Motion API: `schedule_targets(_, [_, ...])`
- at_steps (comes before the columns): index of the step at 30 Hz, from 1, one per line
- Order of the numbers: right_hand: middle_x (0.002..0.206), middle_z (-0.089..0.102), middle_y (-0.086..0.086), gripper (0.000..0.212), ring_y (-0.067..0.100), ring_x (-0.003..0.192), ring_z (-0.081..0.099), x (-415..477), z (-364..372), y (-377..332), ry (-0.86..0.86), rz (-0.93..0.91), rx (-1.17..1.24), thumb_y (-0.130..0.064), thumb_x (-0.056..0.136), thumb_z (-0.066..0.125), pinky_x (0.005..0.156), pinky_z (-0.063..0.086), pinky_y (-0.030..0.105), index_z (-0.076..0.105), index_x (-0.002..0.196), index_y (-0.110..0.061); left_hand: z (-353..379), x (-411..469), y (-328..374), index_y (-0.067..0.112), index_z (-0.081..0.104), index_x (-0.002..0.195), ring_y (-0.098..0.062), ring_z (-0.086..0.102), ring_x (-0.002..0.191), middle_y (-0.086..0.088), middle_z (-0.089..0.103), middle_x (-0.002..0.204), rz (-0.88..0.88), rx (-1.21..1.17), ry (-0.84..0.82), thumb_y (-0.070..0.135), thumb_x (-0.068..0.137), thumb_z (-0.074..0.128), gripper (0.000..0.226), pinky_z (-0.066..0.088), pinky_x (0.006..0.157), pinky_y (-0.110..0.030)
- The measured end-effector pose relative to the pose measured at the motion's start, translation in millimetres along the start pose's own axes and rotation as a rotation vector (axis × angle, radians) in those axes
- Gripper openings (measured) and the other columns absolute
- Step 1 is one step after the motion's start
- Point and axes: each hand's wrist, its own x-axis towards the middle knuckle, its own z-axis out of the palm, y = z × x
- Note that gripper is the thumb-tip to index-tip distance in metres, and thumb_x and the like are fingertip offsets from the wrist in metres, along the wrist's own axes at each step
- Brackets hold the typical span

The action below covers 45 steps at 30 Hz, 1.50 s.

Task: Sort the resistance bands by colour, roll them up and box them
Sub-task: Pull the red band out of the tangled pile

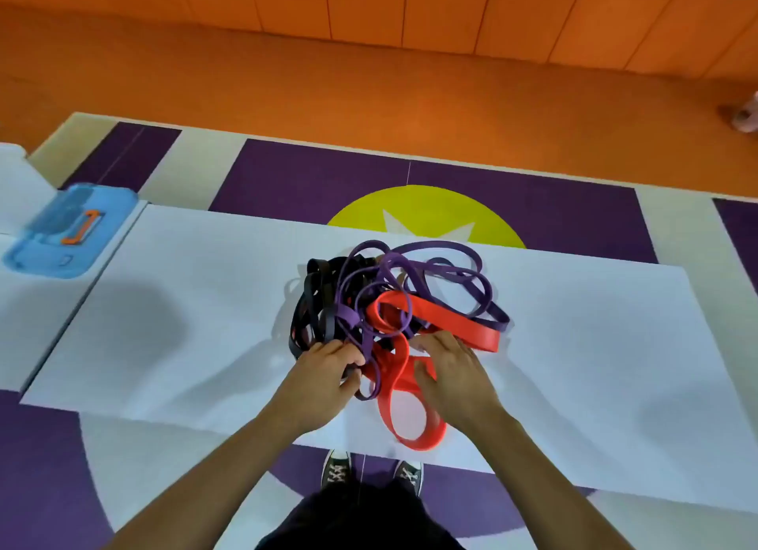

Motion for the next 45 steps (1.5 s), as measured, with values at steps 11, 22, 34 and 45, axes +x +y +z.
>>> schedule_targets(11, [0.120,0.061,0.003,0.034,0.029,0.107,0.061,47,14,13,-0.036,0.064,-0.054,-0.024,0.094,0.059,0.099,0.047,0.043,0.061,0.128,-0.022,16,30,-13,0.020,0.062,0.125,-0.028,0.057,0.107,-0.001,0.062,0.120,-0.027,0.159,0.057,0.029,0.094,0.046,0.037,0.045,0.100,-0.043])
schedule_targets(22, [0.148,0.050,0.009,0.069,0.036,0.136,0.046,91,18,39,-0.138,0.277,-0.194,-0.027,0.092,0.062,0.113,0.033,0.050,0.032,0.153,-0.021,61,71,-6,0.019,0.065,0.128,-0.042,0.030,0.148,-0.013,0.017,0.168,0.187,0.517,-0.099,0.027,0.093,0.061,0.036,0.029,0.117,-0.055])
schedule_targets(34, [0.123,0.057,0.009,0.058,0.035,0.114,0.058,85,58,30,-0.273,0.367,0.055,-0.052,0.084,0.068,0.097,0.050,0.053,0.048,0.125,-0.016,53,61,-32,0.011,0.056,0.141,-0.037,0.058,0.121,-0.012,0.051,0.151,0.184,0.600,-0.062,0.030,0.078,0.073,0.068,0.041,0.112,-0.051])
schedule_targets(45, [0.106,0.072,0.010,0.029,0.035,0.112,0.059,73,90,23,-0.310,0.442,-0.169,-0.039,0.093,0.054,0.105,0.035,0.045,0.060,0.109,-0.016,60,32,-56,0.009,0.053,0.142,-0.036,0.058,0.117,-0.011,0.054,0.144,0.085,0.543,0.019,0.026,0.076,0.073,0.071,0.042,0.111,-0.050])
